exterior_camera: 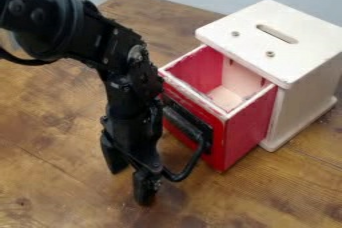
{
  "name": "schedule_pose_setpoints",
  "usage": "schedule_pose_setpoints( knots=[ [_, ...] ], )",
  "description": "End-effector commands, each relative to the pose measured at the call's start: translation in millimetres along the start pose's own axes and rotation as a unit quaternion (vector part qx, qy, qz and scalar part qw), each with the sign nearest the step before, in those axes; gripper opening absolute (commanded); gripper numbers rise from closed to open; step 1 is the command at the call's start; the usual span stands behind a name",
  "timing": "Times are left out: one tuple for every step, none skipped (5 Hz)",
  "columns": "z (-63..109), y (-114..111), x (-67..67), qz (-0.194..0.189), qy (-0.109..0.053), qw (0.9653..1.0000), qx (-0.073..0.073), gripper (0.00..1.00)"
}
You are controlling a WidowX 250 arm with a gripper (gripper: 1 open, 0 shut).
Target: Close the drawer
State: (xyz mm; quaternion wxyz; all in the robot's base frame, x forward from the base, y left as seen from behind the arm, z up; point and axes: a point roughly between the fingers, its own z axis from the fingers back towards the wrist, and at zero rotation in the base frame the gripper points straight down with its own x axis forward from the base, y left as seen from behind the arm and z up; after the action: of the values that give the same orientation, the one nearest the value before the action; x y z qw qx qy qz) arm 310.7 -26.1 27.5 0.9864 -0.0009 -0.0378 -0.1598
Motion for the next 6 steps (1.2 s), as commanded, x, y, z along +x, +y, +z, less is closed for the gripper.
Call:
schedule_pose_setpoints(
  knots=[
    [47.2, 10, 73.7, 0.014, -0.148, 0.9887, 0.017, 1.00],
    [49.9, 12, 80.5, 0.014, -0.157, 0.9873, 0.014, 1.00],
    [43.9, 16, 87.1, 0.024, -0.064, 0.9974, -0.025, 1.00],
    [40.1, 17, 98.1, 0.017, -0.045, 0.9989, -0.004, 1.00],
    [37.4, 16, 100.2, 0.014, -0.057, 0.9982, 0.010, 0.00],
    [37.3, 15, 98.7, 0.016, -0.067, 0.9975, 0.010, 0.00]
  ],
)
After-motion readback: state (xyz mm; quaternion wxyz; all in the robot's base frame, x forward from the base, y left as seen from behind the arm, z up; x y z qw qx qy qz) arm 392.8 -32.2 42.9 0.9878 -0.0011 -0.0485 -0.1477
